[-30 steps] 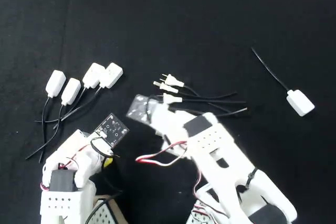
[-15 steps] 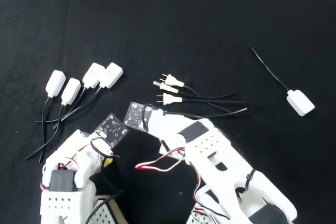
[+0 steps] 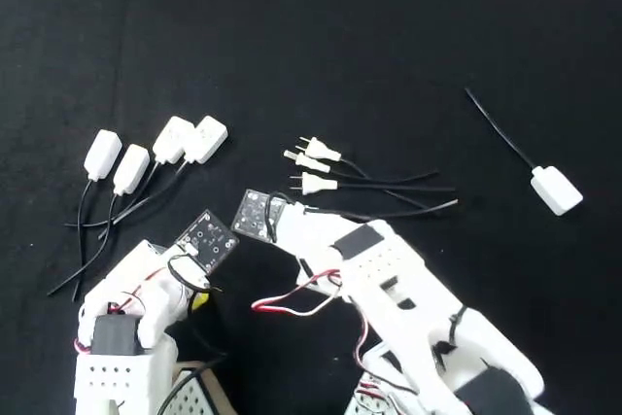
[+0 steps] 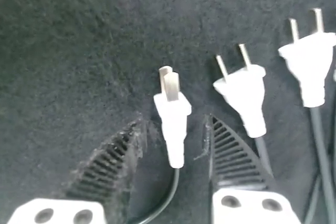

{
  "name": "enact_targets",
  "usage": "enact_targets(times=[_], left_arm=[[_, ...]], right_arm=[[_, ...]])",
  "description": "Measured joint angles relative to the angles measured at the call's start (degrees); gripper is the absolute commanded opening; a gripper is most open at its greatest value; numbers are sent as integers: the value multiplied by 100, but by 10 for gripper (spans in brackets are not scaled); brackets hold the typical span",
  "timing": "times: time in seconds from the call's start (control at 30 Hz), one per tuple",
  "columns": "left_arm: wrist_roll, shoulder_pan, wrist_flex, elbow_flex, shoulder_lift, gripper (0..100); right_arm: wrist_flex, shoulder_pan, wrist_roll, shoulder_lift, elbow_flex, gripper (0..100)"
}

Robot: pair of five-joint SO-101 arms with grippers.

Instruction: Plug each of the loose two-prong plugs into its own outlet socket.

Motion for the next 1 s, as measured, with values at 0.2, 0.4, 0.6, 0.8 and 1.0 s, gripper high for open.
enact_targets(times=[0.2,0.4,0.6,0.8,1.0], left_arm=[[0,0,0,0,0,300],[0,0,0,0,0,300],[0,0,0,0,0,300],[0,0,0,0,0,300],[0,0,0,0,0,300]], right_arm=[[-26,0,0,519,-123,176],[-26,0,0,571,-141,176],[-141,0,-9,571,-141,176],[-352,0,-211,571,-141,176],[-369,0,-229,571,-141,176]])
